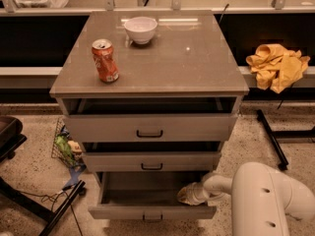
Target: Open bottom drawer
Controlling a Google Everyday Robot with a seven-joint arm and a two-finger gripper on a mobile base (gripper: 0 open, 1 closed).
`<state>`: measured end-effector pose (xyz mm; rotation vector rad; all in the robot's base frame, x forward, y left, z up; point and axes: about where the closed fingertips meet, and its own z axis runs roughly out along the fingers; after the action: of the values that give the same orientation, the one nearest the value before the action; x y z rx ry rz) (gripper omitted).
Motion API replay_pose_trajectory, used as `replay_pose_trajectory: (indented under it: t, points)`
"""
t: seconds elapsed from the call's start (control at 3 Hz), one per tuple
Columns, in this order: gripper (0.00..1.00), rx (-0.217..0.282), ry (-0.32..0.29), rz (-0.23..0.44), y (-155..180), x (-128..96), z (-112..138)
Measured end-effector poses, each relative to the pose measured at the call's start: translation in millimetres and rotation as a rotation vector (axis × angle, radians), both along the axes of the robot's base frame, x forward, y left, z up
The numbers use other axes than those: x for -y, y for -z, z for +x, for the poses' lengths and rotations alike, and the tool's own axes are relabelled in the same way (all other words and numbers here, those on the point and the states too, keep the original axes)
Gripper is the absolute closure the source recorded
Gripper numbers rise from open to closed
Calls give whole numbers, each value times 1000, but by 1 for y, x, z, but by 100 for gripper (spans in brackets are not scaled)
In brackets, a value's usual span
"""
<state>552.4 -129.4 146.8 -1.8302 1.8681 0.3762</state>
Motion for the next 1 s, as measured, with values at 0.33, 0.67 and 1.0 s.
replay_pose_trajectory:
  t: [0.33,0.67,1.0]
  points:
    - [100,-79,14,-9,5,12,-34]
    - [100,-79,14,-9,5,12,-34]
    - [100,-130,13,-15,6,14,-62]
